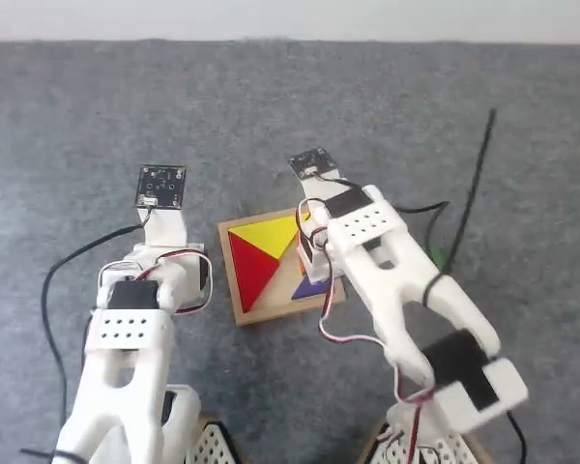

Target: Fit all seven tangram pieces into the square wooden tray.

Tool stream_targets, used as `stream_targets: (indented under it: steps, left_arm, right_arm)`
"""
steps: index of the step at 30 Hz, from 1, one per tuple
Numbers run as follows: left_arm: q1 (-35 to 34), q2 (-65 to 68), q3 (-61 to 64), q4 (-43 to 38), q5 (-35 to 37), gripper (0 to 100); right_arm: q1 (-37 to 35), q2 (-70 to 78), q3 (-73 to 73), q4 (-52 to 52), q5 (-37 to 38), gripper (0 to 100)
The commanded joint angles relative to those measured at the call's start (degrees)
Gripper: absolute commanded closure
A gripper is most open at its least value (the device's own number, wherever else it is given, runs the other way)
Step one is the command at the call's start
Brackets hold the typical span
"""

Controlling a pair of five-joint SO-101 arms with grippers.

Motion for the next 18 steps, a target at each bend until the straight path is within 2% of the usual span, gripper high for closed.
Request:
stream_targets:
  steps: [1,5,7,13,16,18]
  left_arm:
    - [0.00,-1.23,-1.01,0.26,-0.26,95]
    - [0.00,-1.23,-1.01,0.26,-0.26,95]
    - [0.00,-1.23,-1.01,0.26,-0.26,95]
    - [0.00,-1.23,-1.01,0.26,-0.26,95]
    - [0.00,-1.23,-1.01,0.26,-0.26,95]
    - [0.00,-1.23,-1.01,0.26,-0.18,95]
  right_arm:
    - [-0.22,-7.60,-1.23,0.57,0.88,96.5]
    - [0.40,-9.19,-1.14,-2.07,1.05,96.5]
    - [2.95,-9.19,-1.14,-1.89,3.78,96.5]
    - [16.22,-9.63,0.09,1.80,22.59,96.8]
    - [20.70,-9.45,2.02,4.26,34.11,96.5]
    - [23.16,-9.63,3.87,4.44,38.68,96.4]
